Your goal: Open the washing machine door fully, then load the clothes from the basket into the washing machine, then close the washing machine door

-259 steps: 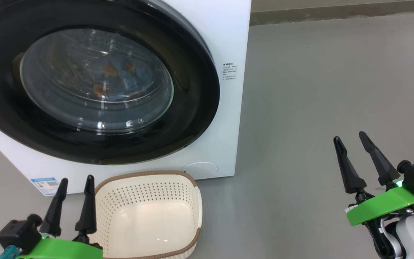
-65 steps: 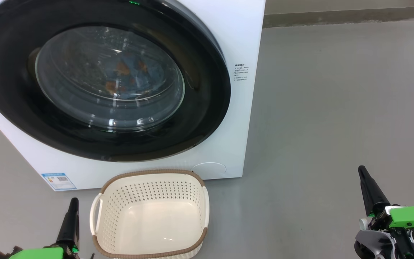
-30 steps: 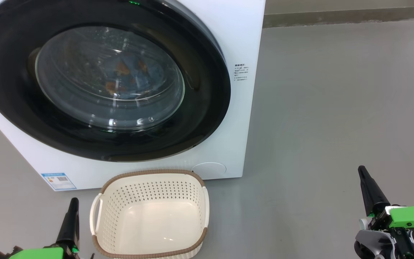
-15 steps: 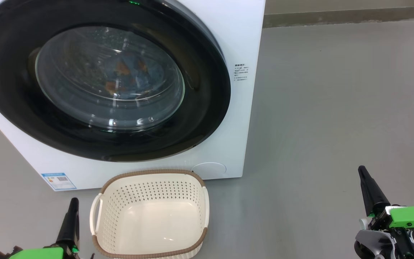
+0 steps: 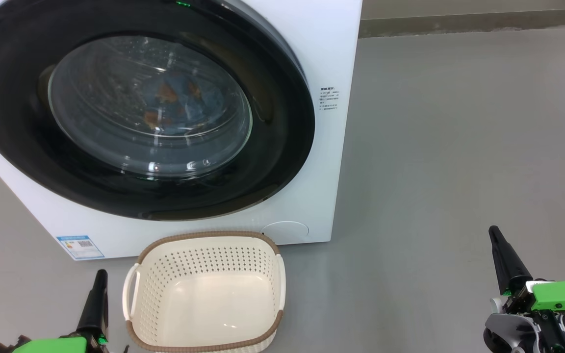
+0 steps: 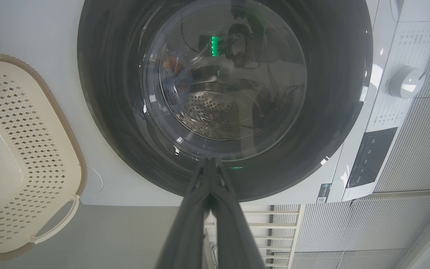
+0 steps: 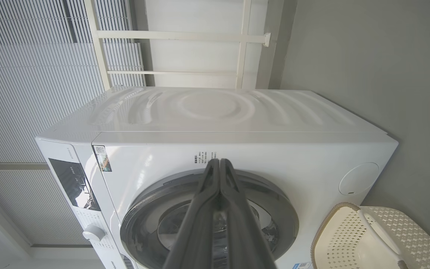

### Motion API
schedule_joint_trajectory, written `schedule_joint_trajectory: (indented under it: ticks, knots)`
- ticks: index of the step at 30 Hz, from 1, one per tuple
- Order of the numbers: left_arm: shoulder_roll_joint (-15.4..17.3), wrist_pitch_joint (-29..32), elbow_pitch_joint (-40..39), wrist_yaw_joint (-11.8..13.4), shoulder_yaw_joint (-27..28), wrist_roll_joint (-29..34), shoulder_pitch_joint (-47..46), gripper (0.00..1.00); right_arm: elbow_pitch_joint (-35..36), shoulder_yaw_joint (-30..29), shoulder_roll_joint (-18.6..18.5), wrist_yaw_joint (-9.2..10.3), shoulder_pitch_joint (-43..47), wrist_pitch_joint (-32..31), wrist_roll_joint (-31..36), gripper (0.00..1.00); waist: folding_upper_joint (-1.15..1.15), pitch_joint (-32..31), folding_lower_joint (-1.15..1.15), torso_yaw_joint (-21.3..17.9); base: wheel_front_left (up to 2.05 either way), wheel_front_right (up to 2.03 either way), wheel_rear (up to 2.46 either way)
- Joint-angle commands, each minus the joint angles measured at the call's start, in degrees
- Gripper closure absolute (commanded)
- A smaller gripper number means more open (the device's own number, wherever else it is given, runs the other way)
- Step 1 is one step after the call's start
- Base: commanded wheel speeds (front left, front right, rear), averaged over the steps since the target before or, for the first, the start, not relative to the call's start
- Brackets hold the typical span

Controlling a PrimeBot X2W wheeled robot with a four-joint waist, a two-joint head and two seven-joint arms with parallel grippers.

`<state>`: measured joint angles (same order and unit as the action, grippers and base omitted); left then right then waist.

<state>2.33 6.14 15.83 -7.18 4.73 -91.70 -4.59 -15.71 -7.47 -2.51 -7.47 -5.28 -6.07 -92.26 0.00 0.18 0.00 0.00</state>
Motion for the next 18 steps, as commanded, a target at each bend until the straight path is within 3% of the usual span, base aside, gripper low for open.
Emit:
schedule_joint_trajectory:
  ticks: [1,18]
  knots:
    - [0.5,0.4,-1.8,-0.3,1.8,-0.5,-1.6,1.00,1.7,1.0,-0.5,-0.02,-0.9,-0.4,0.0,1.00,0.00,0.0,0.00,0.0,0.00,0.00,0.00]
    - [0.5,0.4,-1.8,-0.3,1.8,-0.5,-1.6,1.00,1.7,1.0,-0.4,-0.02,-0.9,-0.4,0.1,1.00,0.00,0.0,0.00,0.0,0.00,0.00,0.00]
